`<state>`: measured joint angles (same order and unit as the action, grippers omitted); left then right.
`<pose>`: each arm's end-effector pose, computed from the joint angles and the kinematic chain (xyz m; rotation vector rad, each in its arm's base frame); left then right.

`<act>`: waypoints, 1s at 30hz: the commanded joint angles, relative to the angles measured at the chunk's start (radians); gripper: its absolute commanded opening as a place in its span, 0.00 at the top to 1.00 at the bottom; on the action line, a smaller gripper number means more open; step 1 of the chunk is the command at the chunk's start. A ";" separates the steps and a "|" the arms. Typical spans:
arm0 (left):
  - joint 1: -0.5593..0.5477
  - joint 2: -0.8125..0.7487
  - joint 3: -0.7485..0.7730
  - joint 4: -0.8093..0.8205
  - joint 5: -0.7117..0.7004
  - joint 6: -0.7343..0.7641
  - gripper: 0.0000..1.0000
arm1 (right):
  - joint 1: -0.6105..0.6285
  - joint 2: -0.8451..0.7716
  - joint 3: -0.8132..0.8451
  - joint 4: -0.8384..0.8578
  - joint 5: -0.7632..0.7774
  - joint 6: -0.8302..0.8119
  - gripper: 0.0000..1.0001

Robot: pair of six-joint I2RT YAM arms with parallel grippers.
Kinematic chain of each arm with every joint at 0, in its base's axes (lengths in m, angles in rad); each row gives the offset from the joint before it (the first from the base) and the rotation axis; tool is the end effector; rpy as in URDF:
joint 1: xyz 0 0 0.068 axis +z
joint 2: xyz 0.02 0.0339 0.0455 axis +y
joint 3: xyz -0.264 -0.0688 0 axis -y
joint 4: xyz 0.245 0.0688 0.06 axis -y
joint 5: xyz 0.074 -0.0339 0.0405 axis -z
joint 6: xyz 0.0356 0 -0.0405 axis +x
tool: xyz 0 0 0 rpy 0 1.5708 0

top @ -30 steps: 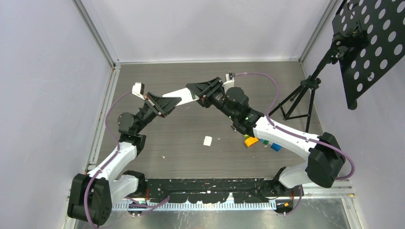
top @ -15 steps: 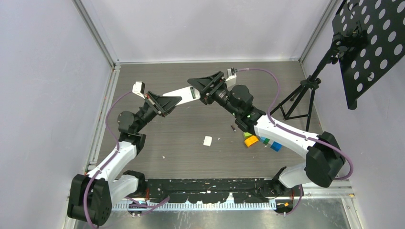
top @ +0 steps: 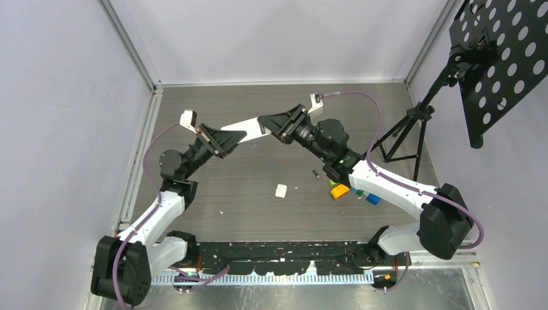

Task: Load the batteries into the remote control
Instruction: Load the battery into the remote control.

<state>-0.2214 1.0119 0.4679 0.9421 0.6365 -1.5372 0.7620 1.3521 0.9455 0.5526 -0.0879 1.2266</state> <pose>0.2054 -0.0679 0.3017 -0.2952 1.4750 -1.8458 0.2292 0.2230 0.3454 0.3001 1.6361 1.6523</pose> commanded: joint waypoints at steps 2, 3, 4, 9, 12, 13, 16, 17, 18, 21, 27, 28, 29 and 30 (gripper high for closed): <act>0.002 -0.015 0.037 0.024 0.012 0.020 1.00 | 0.002 -0.034 0.006 0.034 -0.018 -0.072 0.67; 0.002 -0.016 0.038 0.024 0.014 0.020 1.00 | 0.002 -0.032 0.009 0.030 -0.021 -0.078 0.69; 0.002 -0.015 0.039 0.024 0.015 0.021 1.00 | 0.002 -0.029 0.012 0.023 -0.021 -0.081 0.71; 0.002 -0.015 0.044 0.022 0.017 0.023 1.00 | 0.002 -0.018 0.016 -0.002 -0.020 -0.112 0.83; 0.001 -0.011 0.046 0.021 0.019 0.024 1.00 | 0.002 -0.019 0.013 -0.012 -0.012 -0.128 0.90; 0.001 -0.010 0.048 0.019 0.019 0.024 1.00 | 0.002 -0.020 0.013 -0.016 -0.011 -0.132 0.88; 0.002 -0.007 0.049 0.013 0.020 0.034 1.00 | 0.002 -0.031 0.014 -0.027 -0.003 -0.135 0.67; 0.002 -0.007 0.049 0.009 0.021 0.037 1.00 | 0.000 -0.038 0.012 -0.028 0.003 -0.134 0.57; 0.002 -0.006 0.048 0.004 0.022 0.042 1.00 | 0.000 -0.047 0.004 -0.028 0.007 -0.134 0.47; 0.002 -0.004 0.044 -0.015 0.027 0.088 1.00 | -0.013 -0.082 -0.018 -0.017 0.006 -0.139 0.34; 0.002 -0.005 0.047 -0.114 0.077 0.265 1.00 | -0.061 -0.203 -0.072 -0.116 -0.008 -0.200 0.29; 0.002 -0.003 0.052 -0.138 0.091 0.295 1.00 | -0.068 -0.226 -0.076 -0.160 -0.001 -0.222 0.29; 0.002 0.000 0.058 -0.148 0.113 0.321 1.00 | -0.072 -0.249 -0.077 -0.217 0.012 -0.249 0.29; 0.002 0.004 0.068 -0.137 0.153 0.340 1.00 | -0.073 -0.272 -0.074 -0.276 0.030 -0.281 0.29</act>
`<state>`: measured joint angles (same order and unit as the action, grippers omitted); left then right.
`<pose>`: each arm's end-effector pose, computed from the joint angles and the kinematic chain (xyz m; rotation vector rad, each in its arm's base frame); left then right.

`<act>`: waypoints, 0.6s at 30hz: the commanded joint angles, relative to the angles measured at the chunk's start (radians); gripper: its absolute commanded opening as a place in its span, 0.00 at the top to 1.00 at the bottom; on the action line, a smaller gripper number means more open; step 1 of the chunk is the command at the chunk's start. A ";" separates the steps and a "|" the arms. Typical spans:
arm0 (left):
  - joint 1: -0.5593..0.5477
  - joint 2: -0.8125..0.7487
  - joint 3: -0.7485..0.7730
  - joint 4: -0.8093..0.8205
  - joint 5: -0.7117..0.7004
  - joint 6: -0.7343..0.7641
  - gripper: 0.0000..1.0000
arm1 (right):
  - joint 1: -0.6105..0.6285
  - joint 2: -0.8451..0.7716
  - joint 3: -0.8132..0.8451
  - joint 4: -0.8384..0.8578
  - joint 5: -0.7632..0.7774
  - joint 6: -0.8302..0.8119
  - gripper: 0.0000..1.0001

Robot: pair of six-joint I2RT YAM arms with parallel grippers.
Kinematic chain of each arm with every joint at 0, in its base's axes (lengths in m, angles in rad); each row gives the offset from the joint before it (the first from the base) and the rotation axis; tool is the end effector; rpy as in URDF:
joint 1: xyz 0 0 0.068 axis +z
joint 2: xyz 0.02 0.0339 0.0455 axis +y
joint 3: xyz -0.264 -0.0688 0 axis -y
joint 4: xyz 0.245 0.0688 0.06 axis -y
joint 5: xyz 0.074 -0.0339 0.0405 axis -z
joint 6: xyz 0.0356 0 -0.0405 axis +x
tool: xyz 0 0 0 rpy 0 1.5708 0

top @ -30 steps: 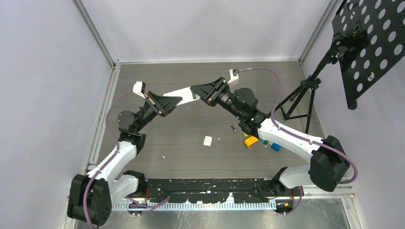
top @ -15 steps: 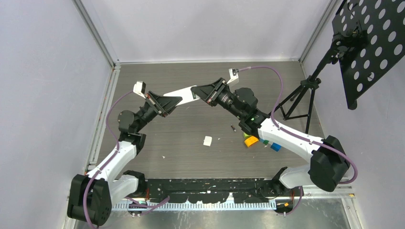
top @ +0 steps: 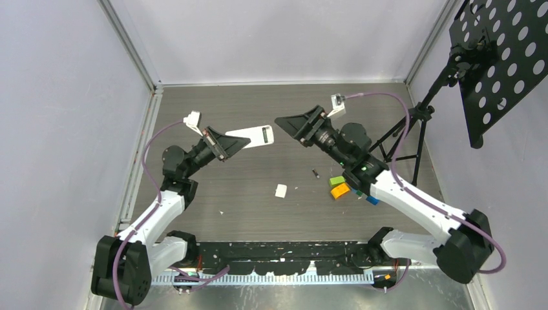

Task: Load the batteries into the remote control
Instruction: Load the battery into the remote control.

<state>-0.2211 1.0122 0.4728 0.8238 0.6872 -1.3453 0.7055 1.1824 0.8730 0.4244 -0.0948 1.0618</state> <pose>0.2083 -0.0700 0.2915 -0.1851 1.5786 -1.7138 0.2113 0.1844 0.3529 0.2052 1.6336 1.4757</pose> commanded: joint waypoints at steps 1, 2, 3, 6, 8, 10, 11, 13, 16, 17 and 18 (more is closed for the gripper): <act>0.002 0.005 0.073 -0.010 0.137 0.165 1.00 | -0.017 -0.117 0.005 -0.220 0.061 -0.145 0.30; 0.002 0.006 0.085 -0.019 0.164 0.182 1.00 | -0.017 -0.126 0.010 -0.291 0.084 -0.166 0.31; 0.002 0.003 0.097 -0.034 0.187 0.199 1.00 | -0.017 -0.129 0.019 -0.359 0.134 -0.187 0.32; 0.002 -0.014 0.121 -0.047 0.245 0.237 1.00 | -0.019 -0.111 0.055 -0.593 0.266 -0.215 0.38; 0.002 -0.036 0.130 -0.057 0.284 0.272 1.00 | -0.018 -0.089 0.074 -0.699 0.343 -0.221 0.40; 0.002 -0.061 0.138 -0.080 0.323 0.305 1.00 | -0.022 -0.064 0.086 -0.781 0.414 -0.221 0.39; 0.002 -0.072 0.143 -0.093 0.345 0.324 1.00 | -0.025 -0.053 0.088 -0.810 0.434 -0.222 0.38; 0.002 -0.090 0.156 -0.122 0.399 0.352 1.00 | -0.033 -0.035 0.082 -0.830 0.448 -0.231 0.36; 0.002 -0.115 0.162 -0.107 0.419 0.359 1.00 | -0.053 -0.015 0.056 -0.831 0.444 -0.259 0.33; 0.002 -0.125 0.161 -0.097 0.419 0.360 1.00 | -0.060 -0.007 0.050 -0.824 0.437 -0.282 0.32; 0.002 -0.133 0.161 -0.091 0.416 0.362 1.00 | -0.073 0.003 0.042 -0.816 0.420 -0.313 0.32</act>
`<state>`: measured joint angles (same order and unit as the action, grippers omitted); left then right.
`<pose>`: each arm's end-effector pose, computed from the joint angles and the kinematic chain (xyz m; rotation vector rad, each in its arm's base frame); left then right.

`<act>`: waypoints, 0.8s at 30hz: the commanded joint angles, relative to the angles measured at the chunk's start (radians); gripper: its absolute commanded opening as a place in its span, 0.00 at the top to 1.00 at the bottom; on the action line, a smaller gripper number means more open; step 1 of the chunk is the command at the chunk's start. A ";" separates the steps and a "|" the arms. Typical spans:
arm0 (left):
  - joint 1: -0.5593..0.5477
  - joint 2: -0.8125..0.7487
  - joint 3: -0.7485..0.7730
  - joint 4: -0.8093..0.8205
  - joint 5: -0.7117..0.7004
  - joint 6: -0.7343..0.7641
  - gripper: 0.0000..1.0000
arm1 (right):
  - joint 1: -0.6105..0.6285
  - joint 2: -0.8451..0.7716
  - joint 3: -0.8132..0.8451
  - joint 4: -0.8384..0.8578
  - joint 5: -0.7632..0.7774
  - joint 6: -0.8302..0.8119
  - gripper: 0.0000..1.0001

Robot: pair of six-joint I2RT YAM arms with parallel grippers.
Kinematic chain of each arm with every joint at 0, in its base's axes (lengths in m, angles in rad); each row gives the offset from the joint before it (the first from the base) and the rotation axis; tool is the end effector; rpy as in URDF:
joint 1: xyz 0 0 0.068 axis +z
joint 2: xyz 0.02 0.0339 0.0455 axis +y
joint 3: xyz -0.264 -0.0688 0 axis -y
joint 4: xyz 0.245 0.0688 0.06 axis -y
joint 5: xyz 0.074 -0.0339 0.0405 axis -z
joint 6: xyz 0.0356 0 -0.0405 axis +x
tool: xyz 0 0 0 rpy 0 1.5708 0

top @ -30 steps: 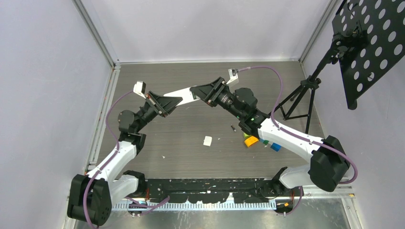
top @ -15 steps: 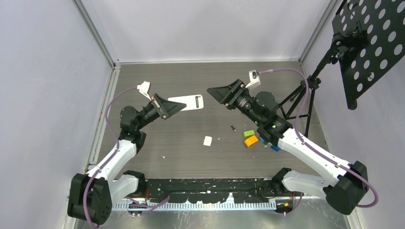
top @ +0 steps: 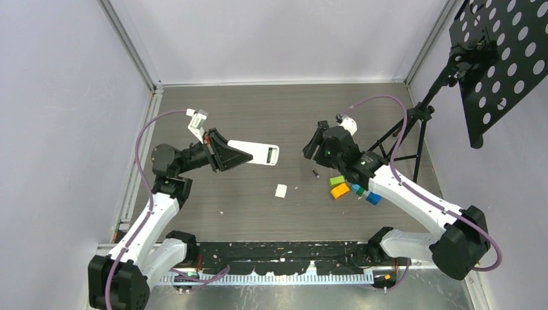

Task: Load the batteries into the remote control
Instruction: Load the battery into the remote control, then pick up the battery from the center of the board.

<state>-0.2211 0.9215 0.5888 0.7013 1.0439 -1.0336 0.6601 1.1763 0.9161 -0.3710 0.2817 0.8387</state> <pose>0.1857 -0.0733 0.3336 0.4626 1.5408 -1.6291 0.2099 0.1504 0.2883 0.3571 2.1964 0.5372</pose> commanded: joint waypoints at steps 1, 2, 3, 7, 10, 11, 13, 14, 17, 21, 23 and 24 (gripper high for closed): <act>0.001 -0.050 0.044 0.035 0.052 0.051 1.00 | -0.048 0.019 -0.008 -0.015 0.017 -0.112 0.32; 0.002 -0.052 0.042 0.037 0.046 0.052 1.00 | -0.078 0.035 -0.014 -0.011 -0.019 -0.125 0.32; 0.002 -0.056 0.040 0.039 0.041 0.051 1.00 | -0.111 0.051 -0.019 -0.009 -0.056 -0.132 0.32; 0.002 -0.051 0.039 0.040 0.035 0.042 1.00 | -0.170 0.132 -0.020 -0.005 -0.161 -0.176 0.37; 0.001 -0.050 0.030 0.042 0.012 0.035 1.00 | -0.172 0.200 -0.005 -0.008 -0.202 -0.211 0.40; 0.001 -0.050 0.027 0.041 0.005 0.033 1.00 | -0.173 0.225 0.005 -0.019 -0.206 -0.220 0.41; 0.001 -0.043 0.024 0.040 -0.006 0.026 1.00 | -0.172 0.283 0.023 -0.036 -0.212 -0.233 0.43; 0.002 -0.037 0.024 0.039 -0.010 0.021 1.00 | -0.172 0.299 0.029 -0.044 -0.214 -0.240 0.44; 0.002 -0.016 0.024 0.040 -0.014 0.008 1.00 | -0.172 0.374 0.056 -0.074 -0.227 -0.272 0.50; 0.002 -0.001 0.023 0.041 -0.016 -0.003 1.00 | -0.172 0.439 0.079 -0.109 -0.208 -0.298 0.54; 0.001 0.004 0.021 0.038 -0.021 -0.003 1.00 | -0.172 0.467 0.083 -0.110 -0.197 -0.304 0.57; 0.002 0.006 0.020 0.036 -0.023 -0.003 1.00 | -0.173 0.479 0.087 -0.113 -0.190 -0.306 0.58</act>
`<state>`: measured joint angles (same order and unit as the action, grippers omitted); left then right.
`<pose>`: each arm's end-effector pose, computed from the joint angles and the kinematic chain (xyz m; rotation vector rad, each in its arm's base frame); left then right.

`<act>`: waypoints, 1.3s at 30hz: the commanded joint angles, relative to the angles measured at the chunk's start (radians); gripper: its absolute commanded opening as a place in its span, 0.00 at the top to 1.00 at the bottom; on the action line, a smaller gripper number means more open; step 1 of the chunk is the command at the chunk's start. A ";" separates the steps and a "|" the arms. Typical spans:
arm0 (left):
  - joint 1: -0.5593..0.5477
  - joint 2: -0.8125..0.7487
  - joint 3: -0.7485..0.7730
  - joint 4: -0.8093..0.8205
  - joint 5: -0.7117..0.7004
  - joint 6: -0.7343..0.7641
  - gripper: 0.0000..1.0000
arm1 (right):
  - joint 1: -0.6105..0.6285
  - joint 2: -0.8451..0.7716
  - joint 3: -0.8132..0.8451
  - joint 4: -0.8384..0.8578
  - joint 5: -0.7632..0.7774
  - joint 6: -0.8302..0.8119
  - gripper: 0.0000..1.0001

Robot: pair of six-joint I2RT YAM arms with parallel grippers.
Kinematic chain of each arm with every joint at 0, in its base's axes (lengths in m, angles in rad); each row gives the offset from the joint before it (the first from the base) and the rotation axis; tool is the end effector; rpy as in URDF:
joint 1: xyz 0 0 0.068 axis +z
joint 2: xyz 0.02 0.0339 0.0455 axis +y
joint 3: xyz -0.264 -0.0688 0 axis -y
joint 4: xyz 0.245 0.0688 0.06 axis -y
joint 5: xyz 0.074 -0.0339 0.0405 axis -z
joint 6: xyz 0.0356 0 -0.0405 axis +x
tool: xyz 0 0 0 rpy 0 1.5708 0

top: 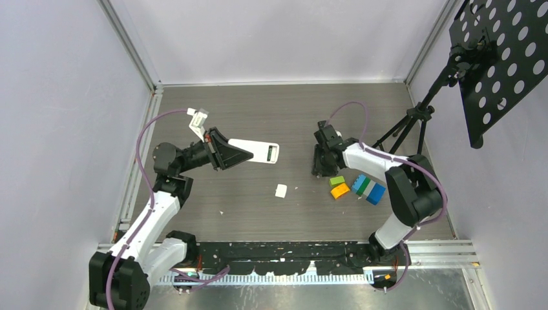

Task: Load the batteries into the remote control
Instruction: Pick up the battery from the center of the board.

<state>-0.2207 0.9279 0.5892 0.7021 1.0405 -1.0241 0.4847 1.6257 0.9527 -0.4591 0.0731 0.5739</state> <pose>0.1872 -0.0735 0.3327 0.4622 1.5404 -1.6216 0.2755 0.1421 0.1722 0.1433 2.7146 0.2202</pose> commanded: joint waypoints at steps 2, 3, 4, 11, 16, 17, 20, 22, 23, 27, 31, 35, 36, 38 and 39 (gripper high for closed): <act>0.001 0.004 0.023 0.033 -0.021 -0.014 1.00 | 0.004 0.045 0.055 -0.024 0.037 -0.044 0.60; 0.001 0.006 0.023 0.031 -0.021 -0.014 1.00 | 0.005 0.051 0.058 -0.025 0.046 -0.044 0.60; 0.001 0.007 0.024 0.029 -0.023 -0.013 1.00 | 0.005 0.057 0.061 -0.026 0.052 -0.050 0.61; 0.001 0.010 0.036 -0.039 -0.040 0.018 1.00 | 0.005 0.098 0.082 -0.021 0.083 -0.060 0.67; 0.001 0.007 0.059 -0.154 -0.060 0.075 1.00 | 0.005 0.112 0.096 -0.017 0.095 -0.060 0.86; 0.001 0.004 0.064 -0.173 -0.066 0.085 1.00 | 0.005 0.110 0.096 -0.015 0.101 -0.060 0.90; 0.001 -0.004 0.074 -0.236 -0.089 0.116 1.00 | 0.008 0.072 0.085 0.005 0.121 -0.062 0.94; 0.001 -0.010 0.078 -0.274 -0.114 0.134 1.00 | 0.022 0.015 0.060 0.052 0.117 -0.072 0.95; 0.001 -0.014 0.080 -0.293 -0.128 0.145 1.00 | 0.031 -0.019 0.045 0.084 0.108 -0.079 0.95; 0.001 -0.018 0.079 -0.340 -0.173 0.170 1.00 | 0.092 -0.195 -0.030 0.235 0.055 -0.124 0.96; 0.001 -0.025 0.080 -0.368 -0.219 0.187 1.00 | 0.192 -0.343 -0.051 0.316 0.088 -0.175 0.97; 0.001 -0.045 0.073 -0.384 -0.266 0.208 1.00 | 0.281 -0.472 -0.088 0.429 0.089 -0.224 0.97; 0.001 -0.050 0.072 -0.394 -0.276 0.215 1.00 | 0.297 -0.502 -0.101 0.467 0.078 -0.233 0.97; 0.001 -0.059 0.072 -0.414 -0.289 0.226 1.00 | 0.337 -0.561 -0.131 0.541 0.062 -0.247 0.97; 0.001 -0.059 0.073 -0.421 -0.292 0.229 1.00 | 0.348 -0.587 -0.137 0.564 0.055 -0.243 0.99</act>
<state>-0.2207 0.9016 0.6262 0.2951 0.7952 -0.8364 0.7925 1.1233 0.8581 -0.0708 0.1410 0.3779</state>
